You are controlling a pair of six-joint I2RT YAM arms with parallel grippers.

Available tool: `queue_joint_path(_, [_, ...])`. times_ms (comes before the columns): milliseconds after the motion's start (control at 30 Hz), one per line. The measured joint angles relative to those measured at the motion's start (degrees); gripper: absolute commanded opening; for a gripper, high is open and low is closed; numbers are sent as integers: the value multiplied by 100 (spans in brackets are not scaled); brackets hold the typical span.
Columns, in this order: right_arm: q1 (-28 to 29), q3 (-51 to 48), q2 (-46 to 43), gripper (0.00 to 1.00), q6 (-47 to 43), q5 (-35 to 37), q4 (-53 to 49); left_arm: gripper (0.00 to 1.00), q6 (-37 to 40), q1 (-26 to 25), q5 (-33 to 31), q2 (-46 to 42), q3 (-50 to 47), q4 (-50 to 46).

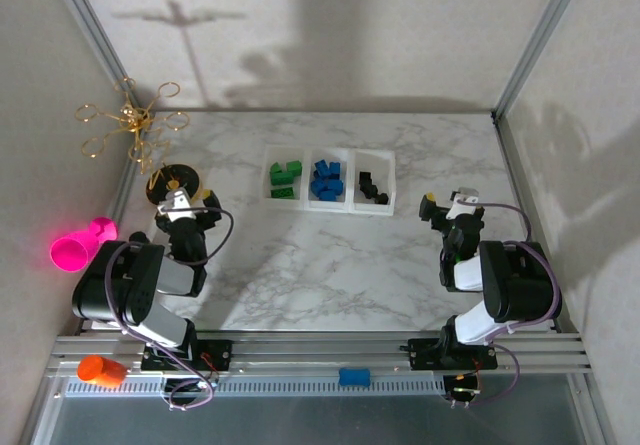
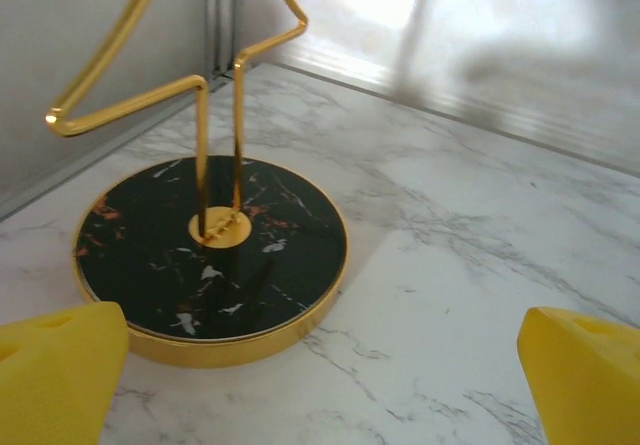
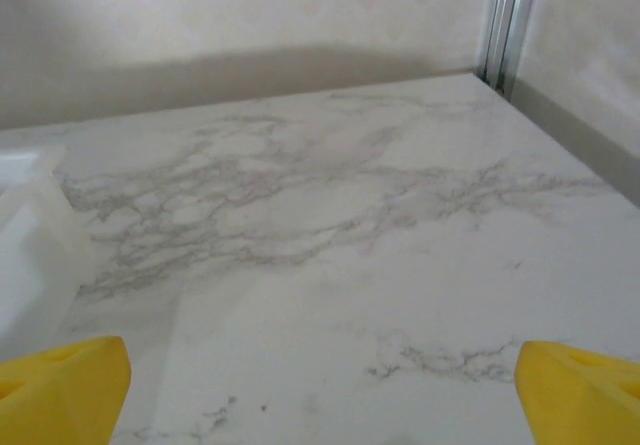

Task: Sort the legos into containers by color
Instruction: Reset both arms

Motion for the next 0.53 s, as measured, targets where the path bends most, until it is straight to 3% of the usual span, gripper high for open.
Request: queue_joint_path(533, [13,0,0,99,-122,-127,92,100,122,-37,153,0,50,2])
